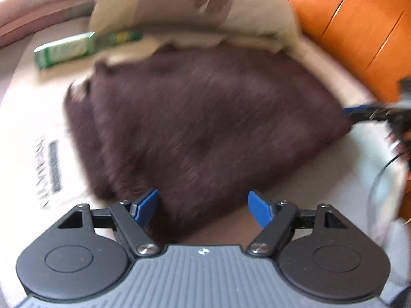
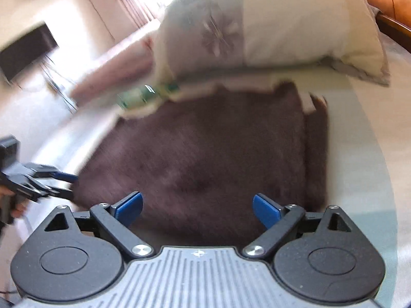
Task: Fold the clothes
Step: 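Raise both tools above the half-folded sweater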
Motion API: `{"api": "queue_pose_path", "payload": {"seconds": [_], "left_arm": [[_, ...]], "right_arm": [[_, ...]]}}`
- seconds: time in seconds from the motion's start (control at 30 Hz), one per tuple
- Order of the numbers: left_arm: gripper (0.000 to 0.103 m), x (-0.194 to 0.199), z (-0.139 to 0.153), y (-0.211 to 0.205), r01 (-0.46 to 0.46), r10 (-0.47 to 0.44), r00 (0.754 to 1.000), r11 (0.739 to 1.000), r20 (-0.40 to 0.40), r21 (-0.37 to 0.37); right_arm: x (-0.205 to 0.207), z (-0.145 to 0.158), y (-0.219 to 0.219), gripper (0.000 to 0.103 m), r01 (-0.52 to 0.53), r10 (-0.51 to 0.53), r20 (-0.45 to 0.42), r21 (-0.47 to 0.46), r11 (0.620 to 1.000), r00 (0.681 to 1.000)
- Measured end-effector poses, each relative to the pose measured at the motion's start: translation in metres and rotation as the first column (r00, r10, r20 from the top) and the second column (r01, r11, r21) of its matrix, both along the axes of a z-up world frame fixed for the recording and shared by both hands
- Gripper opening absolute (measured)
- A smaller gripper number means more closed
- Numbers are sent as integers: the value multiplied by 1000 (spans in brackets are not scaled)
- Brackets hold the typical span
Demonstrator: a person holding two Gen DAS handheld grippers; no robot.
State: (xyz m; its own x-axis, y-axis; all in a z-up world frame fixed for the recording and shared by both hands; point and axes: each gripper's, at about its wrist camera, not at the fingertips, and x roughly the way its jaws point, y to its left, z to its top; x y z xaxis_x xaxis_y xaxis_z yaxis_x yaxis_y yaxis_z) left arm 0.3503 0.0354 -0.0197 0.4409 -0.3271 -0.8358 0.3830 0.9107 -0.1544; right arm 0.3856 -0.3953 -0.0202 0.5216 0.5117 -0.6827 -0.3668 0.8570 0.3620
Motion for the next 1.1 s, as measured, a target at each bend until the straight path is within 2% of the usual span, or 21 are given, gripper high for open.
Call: {"api": "queue_pose_path", "payload": {"seconds": [0.03, 0.07, 0.13, 0.2, 0.3, 0.37, 0.43, 0.47, 0.5, 0.57, 0.63, 0.77, 0.83, 0.97, 1.1], "left_arm": [[75, -2, -7, 0, -7, 7, 1000, 999, -4, 41], [75, -6, -2, -3, 2, -2, 1000, 999, 12, 45], [75, -16, 11, -11, 31, -34, 998, 998, 49, 53], [78, -25, 26, -21, 72, -77, 993, 996, 91, 61], [82, -30, 33, -39, 130, -132, 982, 991, 132, 20], [82, -24, 21, -49, 122, -127, 985, 991, 116, 53], [82, -14, 0, -44, 58, -67, 996, 989, 58, 136], [77, -10, -10, -41, 28, -35, 999, 984, 33, 174], [77, -11, -11, -32, 1, -6, 999, 987, 36, 158], [78, -22, 4, -17, -11, 8, 999, 998, 45, 67], [80, -31, 18, -10, -21, 18, 998, 998, 56, 64], [81, -42, 27, -20, -3, -12, 996, 986, 91, 164], [81, -43, 25, -29, 19, -36, 995, 984, 89, 180], [82, -28, 32, -46, 57, -63, 994, 996, 93, 66], [81, 22, 47, -47, -1, 5, 996, 999, 92, -52]], "right_arm": [[-1, -4, -3, 85, 14, -14, -6, -16, 1000, 1000], [-3, -6, -7, 84, 28, -28, -7, -18, 999, 1000], [-12, 3, -13, 88, 43, -43, 3, 10, 999, 999], [-22, 18, -9, 95, 29, -28, 40, -16, 999, 999], [-31, 31, 7, 96, -41, 41, 75, -8, 999, 996], [-29, 26, 22, 96, -53, 56, 81, -31, 998, 995], [-23, 14, 35, 96, -40, 47, 65, -112, 993, 997], [-20, 6, 36, 96, -22, 28, 40, -155, 988, 999], [-20, 4, 29, 96, -7, 10, 25, -153, 988, 1000], [-25, 4, 12, 94, 21, -20, 11, -109, 994, 1000], [-31, 7, -4, 96, 52, -52, 2, -76, 996, 999], [-43, 19, -8, 97, 72, -67, 53, -114, 991, 996], [-47, 23, 0, 97, 35, -30, 55, -86, 996, 998], [-43, 35, 27, 97, -50, 48, 83, 18, 999, 995], [-5, 48, 47, 102, -85, 72, 87, 149, 985, 994]]}}
